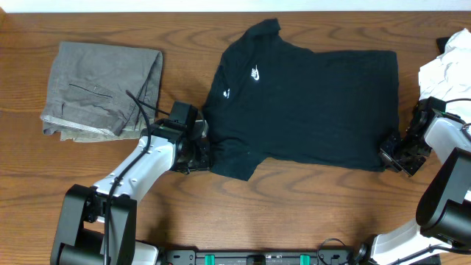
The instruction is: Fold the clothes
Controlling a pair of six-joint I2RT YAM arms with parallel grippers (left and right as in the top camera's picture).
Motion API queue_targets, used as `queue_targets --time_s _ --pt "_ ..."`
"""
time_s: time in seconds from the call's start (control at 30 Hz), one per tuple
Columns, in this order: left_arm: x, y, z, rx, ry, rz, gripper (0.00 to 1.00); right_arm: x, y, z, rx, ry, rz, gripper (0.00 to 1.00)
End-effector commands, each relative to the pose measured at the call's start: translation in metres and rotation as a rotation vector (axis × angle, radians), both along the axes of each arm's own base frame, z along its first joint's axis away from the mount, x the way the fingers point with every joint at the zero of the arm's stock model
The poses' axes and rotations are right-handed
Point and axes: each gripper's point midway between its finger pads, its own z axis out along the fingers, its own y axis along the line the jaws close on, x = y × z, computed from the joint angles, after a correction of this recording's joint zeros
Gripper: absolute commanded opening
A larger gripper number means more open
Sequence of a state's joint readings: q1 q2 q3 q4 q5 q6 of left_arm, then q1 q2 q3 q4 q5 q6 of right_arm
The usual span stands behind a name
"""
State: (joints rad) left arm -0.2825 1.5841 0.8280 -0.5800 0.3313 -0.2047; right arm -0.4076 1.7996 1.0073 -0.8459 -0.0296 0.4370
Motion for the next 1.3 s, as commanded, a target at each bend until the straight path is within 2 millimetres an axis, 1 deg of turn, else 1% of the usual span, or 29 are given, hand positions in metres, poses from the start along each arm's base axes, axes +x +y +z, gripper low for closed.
queue_targets --time_s 0.0,0.13,0.3,0.4,0.47,0.53,0.67,0.73,0.83,0.9,0.97,1.07,1.13,1.17,1.27 --pt "0.000 0.020 -0.010 0.122 -0.011 -0.013 0.41 -0.017 -0.002 -0.014 -0.017 0.067 0.005 0.06" --pt "0.003 0.019 -0.018 0.130 -0.011 -0.032 0.40 -0.016 -0.002 -0.014 -0.018 0.065 0.005 0.07" --pt "-0.005 0.011 -0.038 0.146 0.028 -0.121 0.40 -0.013 -0.002 -0.014 -0.019 0.051 0.004 0.07" --pt "-0.008 0.004 -0.046 0.152 0.036 -0.168 0.40 -0.013 -0.002 -0.014 -0.017 0.050 0.004 0.08" --pt "-0.009 0.005 -0.046 0.164 0.030 -0.190 0.40 -0.013 -0.002 -0.014 -0.017 0.050 0.004 0.08" --pt "-0.008 0.008 -0.040 0.178 0.032 -0.182 0.40 -0.013 -0.002 -0.014 -0.017 0.050 0.004 0.08" --pt "0.001 0.008 -0.019 0.167 -0.010 -0.168 0.40 -0.012 -0.002 -0.014 -0.018 0.048 0.004 0.11" --pt "0.002 0.005 -0.013 0.151 -0.026 -0.171 0.40 -0.012 -0.002 -0.014 -0.018 0.047 0.004 0.11" --pt "-0.003 0.003 -0.014 0.155 -0.012 -0.185 0.40 -0.012 -0.002 -0.014 -0.018 0.047 0.004 0.11" --pt "-0.006 -0.002 -0.014 0.136 -0.005 -0.196 0.40 -0.012 -0.002 -0.014 -0.016 0.044 0.004 0.12" --pt "-0.007 -0.007 -0.013 0.108 -0.006 -0.214 0.41 -0.011 -0.001 -0.014 -0.012 0.040 0.003 0.12" --pt "-0.006 -0.008 -0.013 0.103 -0.014 -0.220 0.41 -0.010 -0.001 -0.015 -0.011 0.037 0.003 0.14" --pt "-0.004 -0.008 -0.015 0.100 -0.025 -0.220 0.42 -0.010 -0.001 -0.015 -0.011 0.036 0.003 0.14" --pt "-0.004 -0.009 -0.018 0.099 -0.028 -0.220 0.45 -0.010 -0.001 -0.015 -0.011 0.036 0.003 0.15" --pt "-0.006 -0.008 -0.024 0.101 -0.022 -0.220 0.45 -0.010 -0.001 -0.015 -0.011 0.036 0.003 0.15"
